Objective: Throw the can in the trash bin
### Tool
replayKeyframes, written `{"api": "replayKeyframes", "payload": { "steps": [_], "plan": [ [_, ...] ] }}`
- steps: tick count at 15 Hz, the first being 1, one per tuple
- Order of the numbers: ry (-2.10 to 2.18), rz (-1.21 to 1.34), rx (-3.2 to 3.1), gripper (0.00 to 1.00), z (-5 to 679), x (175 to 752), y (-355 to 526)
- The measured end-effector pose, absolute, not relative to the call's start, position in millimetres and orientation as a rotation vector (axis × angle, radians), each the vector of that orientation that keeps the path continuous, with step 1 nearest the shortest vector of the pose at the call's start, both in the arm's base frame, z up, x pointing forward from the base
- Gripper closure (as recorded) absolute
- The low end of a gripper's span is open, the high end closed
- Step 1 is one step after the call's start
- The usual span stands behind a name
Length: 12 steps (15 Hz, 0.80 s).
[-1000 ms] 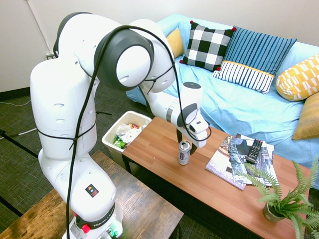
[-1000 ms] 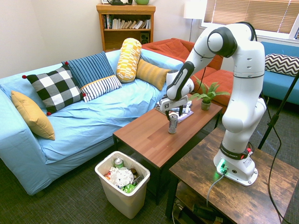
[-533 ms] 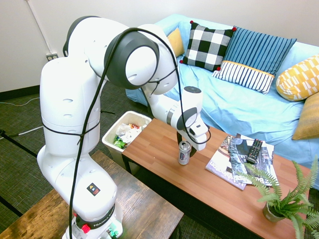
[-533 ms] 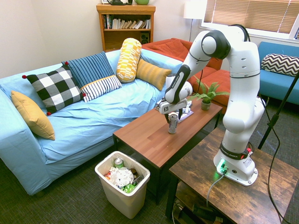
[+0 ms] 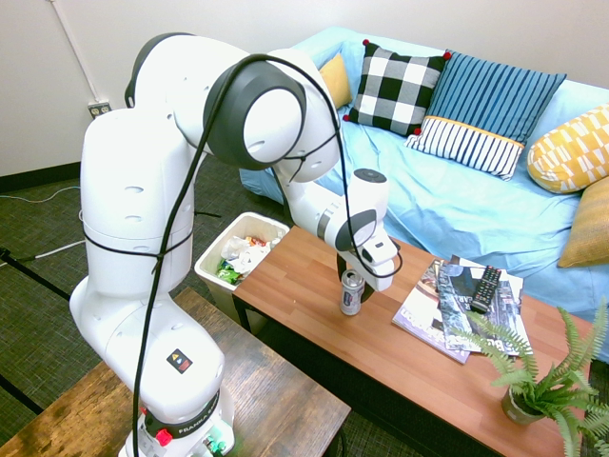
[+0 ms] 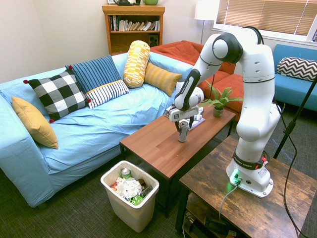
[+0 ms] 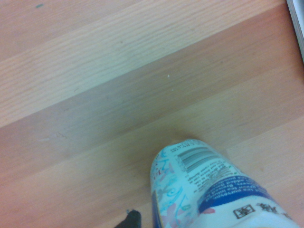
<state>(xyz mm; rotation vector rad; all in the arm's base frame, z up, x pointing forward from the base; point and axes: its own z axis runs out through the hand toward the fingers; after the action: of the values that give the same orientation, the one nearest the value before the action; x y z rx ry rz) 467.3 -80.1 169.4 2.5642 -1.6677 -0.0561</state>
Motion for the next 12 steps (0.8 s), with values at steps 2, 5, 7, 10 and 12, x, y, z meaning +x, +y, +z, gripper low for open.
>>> {"api": "replayKeyframes", "payload": {
  "steps": [2,5,7,10,12],
  "plan": [
    [-1.665,-0.056,2.567,1.0,169.4,467.6,-78.6],
    [-1.667,-0.058,2.568,1.0,169.4,467.8,-77.1],
    [-1.669,-0.061,2.568,1.0,169.1,467.4,-77.5],
    [-1.669,-0.065,2.569,1.0,168.5,466.2,-79.3],
    [-1.668,-0.067,2.572,1.0,168.5,465.9,-80.0]
  ]
}}
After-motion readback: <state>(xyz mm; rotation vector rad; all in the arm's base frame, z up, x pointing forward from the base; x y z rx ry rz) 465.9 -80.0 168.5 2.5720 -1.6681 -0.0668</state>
